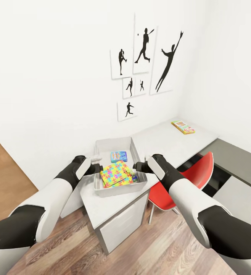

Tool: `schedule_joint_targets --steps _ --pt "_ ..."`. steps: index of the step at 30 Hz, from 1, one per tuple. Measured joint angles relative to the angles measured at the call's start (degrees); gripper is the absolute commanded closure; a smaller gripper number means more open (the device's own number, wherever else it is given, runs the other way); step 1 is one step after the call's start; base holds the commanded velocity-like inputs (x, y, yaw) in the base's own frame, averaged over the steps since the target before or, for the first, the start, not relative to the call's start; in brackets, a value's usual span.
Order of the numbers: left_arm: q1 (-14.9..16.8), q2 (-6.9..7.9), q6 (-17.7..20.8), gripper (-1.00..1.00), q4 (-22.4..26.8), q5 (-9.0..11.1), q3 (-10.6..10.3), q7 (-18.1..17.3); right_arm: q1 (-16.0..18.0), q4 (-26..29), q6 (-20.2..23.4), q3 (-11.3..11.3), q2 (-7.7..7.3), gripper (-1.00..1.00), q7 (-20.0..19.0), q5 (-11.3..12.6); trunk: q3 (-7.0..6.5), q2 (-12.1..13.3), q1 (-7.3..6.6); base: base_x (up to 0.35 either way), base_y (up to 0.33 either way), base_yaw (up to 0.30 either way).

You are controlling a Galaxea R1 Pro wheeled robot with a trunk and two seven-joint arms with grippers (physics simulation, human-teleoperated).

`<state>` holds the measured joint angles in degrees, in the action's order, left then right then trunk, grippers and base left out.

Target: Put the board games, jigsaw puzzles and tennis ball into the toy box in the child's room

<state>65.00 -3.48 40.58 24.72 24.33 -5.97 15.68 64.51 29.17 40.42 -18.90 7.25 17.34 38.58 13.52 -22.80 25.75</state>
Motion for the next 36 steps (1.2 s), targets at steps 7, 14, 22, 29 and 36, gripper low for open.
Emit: schedule_joint_targets --steps 7,14,22,29,36 --pt "0.0 0.34 0.0 -1.0 0.3 0.1 0.3 -1.0 -0.1 0.4 0.0 0.0 -0.01 -1.0 0.0 0.0 0.0 0.0 0.0 0.0 0.0 0.0" --pt "0.0 0.52 0.0 -1.0 2.0 0.1 0.2 -3.7 -0.1 0.7 -0.1 0.0 0.07 -1.0 0.0 0.0 0.0 0.0 0.0 0.0 0.0 0.0" --pt "0.0 0.68 0.1 -1.0 2.7 0.2 0.3 -4.4 0.0 1.4 -0.1 0.0 0.08 -1.0 0.0 0.0 0.0 0.0 0.0 0.0 0.0 0.0" --pt "0.0 1.3 3.2 -1.0 5.1 0.3 0.5 -6.4 -0.1 6.4 0.1 0.2 -0.07 -1.0 0.1 0.0 0.0 0.0 0.0 0.0 0.0 0.0" --pt "-0.3 3.63 6.1 -1.0 8.5 0.4 0.5 -11.8 -0.1 8.5 0.1 0.4 -0.1 -1.0 0.1 0.0 0.0 0.0 0.0 0.0 0.0 0.0"
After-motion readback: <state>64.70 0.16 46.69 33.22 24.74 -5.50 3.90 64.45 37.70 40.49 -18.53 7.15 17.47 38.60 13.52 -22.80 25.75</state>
